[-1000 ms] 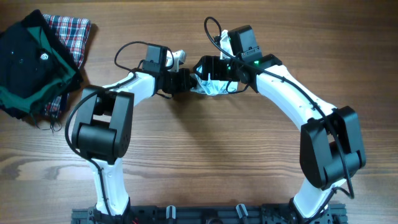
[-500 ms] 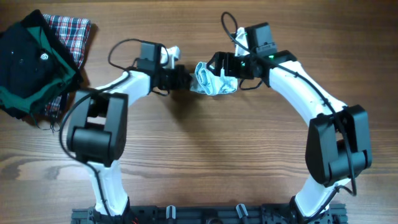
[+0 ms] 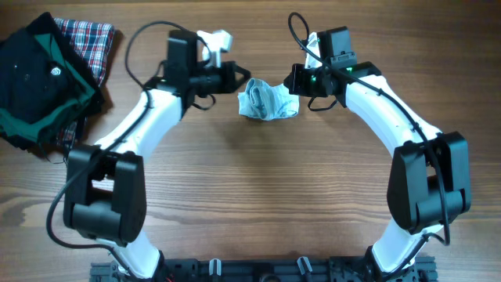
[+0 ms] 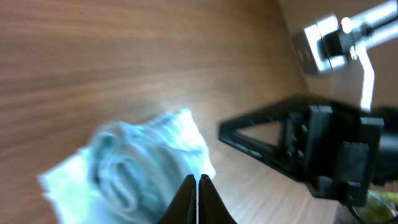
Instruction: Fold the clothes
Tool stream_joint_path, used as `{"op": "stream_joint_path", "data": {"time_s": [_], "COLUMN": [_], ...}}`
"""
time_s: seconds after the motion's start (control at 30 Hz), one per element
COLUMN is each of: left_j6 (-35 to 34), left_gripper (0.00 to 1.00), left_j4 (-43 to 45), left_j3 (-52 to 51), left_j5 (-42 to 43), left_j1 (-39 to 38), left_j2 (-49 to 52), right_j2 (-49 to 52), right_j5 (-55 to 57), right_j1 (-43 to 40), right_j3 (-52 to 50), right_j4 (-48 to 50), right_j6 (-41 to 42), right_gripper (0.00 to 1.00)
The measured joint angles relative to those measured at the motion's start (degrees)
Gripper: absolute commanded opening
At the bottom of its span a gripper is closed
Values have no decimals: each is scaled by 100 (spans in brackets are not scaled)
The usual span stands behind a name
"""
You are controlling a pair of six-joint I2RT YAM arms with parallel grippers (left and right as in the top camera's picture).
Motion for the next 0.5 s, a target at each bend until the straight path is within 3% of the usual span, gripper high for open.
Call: {"op": "stream_joint_path", "data": {"time_s": [0.07,0.13,0.2,0.3,0.5], "left_j6": [-37,-61,-79,-83,-50], "left_gripper": [4,4,4,4,4], "left_j4": [81,214,271,236,-52], "left_j3": [0,0,0,0,0], "left_j5": [37,76,98,87,-533], "left_j1": [-160,-284,-352,-361,-361], "left_j2": [39,114,190,278,363], "right_j2": [0,0,0,0,0], "right_j5": [20,35,28,-127,-468], "right_j1": [-48,-127,-258,-568,-1097], "right_j3": [0,0,0,0,0], "right_j4": [-2,-39,-94,-186,-393], "right_j6": [22,68,70,-26,-94], "right_gripper": [17,41,55,61,64]}}
